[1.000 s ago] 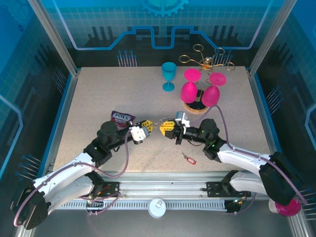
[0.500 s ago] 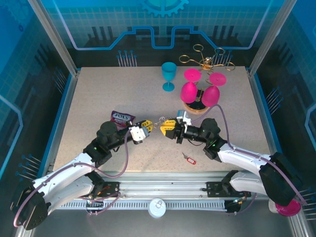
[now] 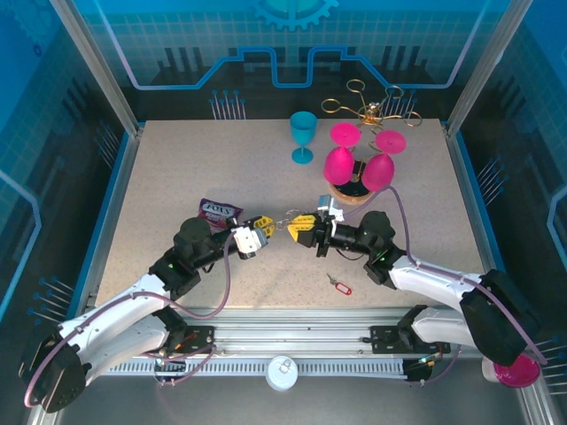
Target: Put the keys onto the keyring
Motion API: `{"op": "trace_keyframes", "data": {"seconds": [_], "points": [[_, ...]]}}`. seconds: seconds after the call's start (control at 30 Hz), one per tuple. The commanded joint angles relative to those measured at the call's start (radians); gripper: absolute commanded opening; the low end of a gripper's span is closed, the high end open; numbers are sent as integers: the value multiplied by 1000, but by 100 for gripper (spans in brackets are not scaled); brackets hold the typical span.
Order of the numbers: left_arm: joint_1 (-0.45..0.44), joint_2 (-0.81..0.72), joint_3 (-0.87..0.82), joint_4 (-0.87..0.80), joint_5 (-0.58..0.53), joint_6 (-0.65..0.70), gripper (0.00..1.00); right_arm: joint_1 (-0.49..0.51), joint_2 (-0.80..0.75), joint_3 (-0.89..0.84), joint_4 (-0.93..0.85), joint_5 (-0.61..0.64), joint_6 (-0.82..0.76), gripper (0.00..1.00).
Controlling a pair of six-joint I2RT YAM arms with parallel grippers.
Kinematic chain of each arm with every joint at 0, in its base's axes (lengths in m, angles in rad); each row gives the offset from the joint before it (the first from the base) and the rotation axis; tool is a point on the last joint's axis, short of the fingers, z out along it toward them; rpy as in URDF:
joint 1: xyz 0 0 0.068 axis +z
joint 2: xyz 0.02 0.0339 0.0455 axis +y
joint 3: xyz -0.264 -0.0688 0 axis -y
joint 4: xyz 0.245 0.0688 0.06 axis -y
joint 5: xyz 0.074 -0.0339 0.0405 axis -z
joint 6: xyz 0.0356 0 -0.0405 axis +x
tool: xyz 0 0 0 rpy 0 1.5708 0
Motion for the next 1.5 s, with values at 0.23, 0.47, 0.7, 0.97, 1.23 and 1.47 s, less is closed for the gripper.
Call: {"op": "trace_keyframes", "data": {"seconds": [0.23, 0.47, 0.7, 0.97, 1.23, 1.47], "points": [[-10, -4, 13, 7, 115, 37, 0, -13, 37, 23, 78, -4, 35, 15], [-11, 0, 15, -14, 109, 45, 0, -13, 66, 30, 117, -1, 59, 8], [-18, 11, 20, -37, 34, 51, 7, -12, 70, 28, 98, 22, 59, 0], [-23, 10, 22, -182, -36, 30, 33, 4, 5, 119, -376, 153, -76, 0], [-27, -40, 9, -258, -23, -45, 54, 13, 52, 203, -580, 171, -171, 0], [-27, -123, 59, -367, -52, -124, 57, 57, 77, 285, -748, 143, -353, 0]]}}
